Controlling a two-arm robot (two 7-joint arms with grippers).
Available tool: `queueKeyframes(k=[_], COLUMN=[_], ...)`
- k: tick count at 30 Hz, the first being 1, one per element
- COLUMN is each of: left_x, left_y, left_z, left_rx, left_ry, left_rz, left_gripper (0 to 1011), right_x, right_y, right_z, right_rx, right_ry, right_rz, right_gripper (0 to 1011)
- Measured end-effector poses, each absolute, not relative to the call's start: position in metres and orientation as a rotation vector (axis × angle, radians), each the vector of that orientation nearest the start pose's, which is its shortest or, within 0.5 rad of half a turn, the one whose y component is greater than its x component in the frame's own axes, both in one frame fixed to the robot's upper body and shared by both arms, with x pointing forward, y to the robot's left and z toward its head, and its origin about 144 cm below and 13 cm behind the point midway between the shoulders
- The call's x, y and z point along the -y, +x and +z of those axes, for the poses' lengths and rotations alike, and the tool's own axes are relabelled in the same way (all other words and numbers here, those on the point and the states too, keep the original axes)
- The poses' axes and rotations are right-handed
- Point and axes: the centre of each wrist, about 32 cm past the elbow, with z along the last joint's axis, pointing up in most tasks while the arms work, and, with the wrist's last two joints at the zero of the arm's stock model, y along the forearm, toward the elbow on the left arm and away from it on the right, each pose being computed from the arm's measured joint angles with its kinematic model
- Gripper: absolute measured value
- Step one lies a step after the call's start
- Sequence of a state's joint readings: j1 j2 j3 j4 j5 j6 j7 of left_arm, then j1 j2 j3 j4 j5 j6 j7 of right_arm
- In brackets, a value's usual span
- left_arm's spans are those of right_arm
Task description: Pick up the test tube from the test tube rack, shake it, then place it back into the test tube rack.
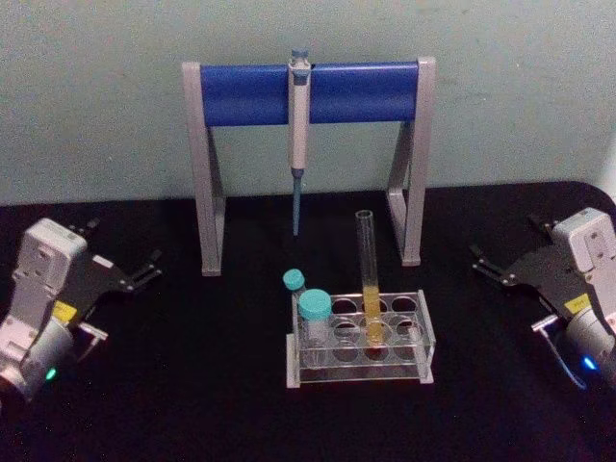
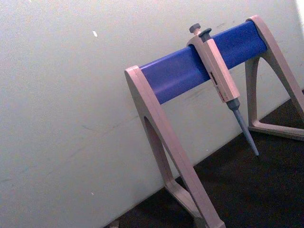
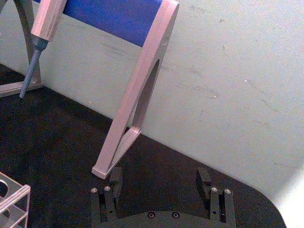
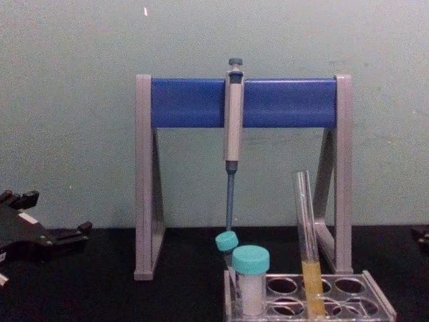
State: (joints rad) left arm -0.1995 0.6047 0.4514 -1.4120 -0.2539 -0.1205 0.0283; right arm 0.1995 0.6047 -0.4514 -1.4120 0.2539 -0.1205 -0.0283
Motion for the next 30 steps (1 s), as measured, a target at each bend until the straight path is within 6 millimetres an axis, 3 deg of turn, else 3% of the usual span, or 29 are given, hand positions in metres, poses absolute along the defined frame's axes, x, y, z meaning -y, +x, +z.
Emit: queueKeyframes(k=[30], left_x=[-0.3097], left_y=[0.4886], left_z=[1.1398], left_rx=[0.285], left_ry=[0.304], left_rz=[1.248], left_gripper=[1009], right_x=[0.3097], right_y=[0.4886], right_z=[1.1398], right_rx=[0.285], right_ry=[-0.305], right_rz=[-1.248], right_gripper=[1000])
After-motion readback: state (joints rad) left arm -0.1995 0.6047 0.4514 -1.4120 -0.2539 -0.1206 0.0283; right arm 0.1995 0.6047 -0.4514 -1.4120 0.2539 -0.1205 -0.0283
